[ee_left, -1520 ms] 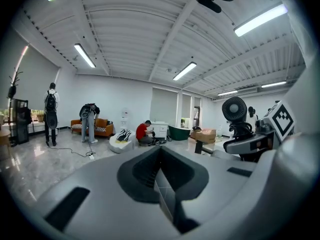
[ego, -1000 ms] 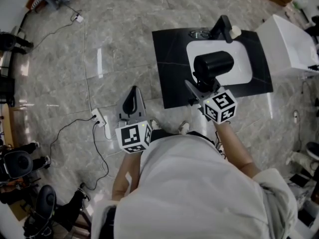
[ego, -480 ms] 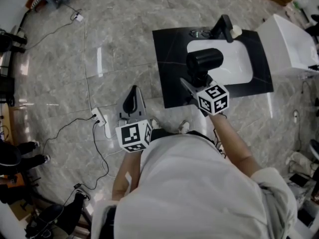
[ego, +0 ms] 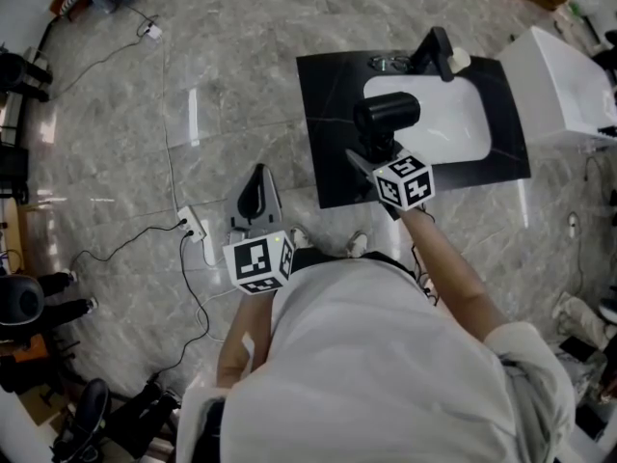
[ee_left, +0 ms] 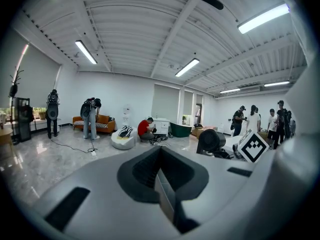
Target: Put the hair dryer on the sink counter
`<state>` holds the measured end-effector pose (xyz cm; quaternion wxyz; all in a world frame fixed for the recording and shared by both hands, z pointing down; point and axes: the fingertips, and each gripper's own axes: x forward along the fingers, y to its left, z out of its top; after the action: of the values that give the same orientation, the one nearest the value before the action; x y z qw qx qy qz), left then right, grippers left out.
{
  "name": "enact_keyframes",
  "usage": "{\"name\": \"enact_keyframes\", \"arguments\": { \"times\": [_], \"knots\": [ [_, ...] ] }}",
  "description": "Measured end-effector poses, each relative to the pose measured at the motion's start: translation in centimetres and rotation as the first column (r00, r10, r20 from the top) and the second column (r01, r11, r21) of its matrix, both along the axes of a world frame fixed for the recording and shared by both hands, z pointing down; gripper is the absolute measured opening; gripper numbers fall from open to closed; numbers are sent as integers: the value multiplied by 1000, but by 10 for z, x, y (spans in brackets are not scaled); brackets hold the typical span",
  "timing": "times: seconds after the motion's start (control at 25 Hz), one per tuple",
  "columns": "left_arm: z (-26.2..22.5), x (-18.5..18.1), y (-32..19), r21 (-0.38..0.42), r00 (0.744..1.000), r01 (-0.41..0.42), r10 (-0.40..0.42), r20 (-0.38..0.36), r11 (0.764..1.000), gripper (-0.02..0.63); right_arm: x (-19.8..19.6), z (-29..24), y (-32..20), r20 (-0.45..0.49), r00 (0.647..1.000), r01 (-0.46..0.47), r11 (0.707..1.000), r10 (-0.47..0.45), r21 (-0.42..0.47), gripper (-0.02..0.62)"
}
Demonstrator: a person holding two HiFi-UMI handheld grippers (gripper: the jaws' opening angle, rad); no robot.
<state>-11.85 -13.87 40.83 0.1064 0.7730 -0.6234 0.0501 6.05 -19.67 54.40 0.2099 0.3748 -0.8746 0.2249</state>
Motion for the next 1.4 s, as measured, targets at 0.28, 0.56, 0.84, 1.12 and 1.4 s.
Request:
{"name": "enact_keyframes", "arguments": {
  "times": [0.28,0.56,0.84,1.12,1.4],
  "knots": [
    [2,-2,0,-8,1000,2,-2,1,1000,2,0,30,-9,-51,999,7,998,-10,-59,178],
    [4,-7,0,-16,1000,13,-13,5,1000,2,-4,54,-18,-78,997,12,994,-21,-113,179],
    [7,-15,2,-24,1000,30,-30,5,999,2,-9,73,-26,-119,992,20,988,-39,-156,178],
    [9,-23,4,-31,999,43,-43,1,999,2,-11,83,-33,-132,991,-4,979,-24,-204,178],
    [12,-28,3,-38,999,49,-49,-5,998,2,-14,96,-37,-151,988,-3,957,-42,-289,179]
  ]
}}
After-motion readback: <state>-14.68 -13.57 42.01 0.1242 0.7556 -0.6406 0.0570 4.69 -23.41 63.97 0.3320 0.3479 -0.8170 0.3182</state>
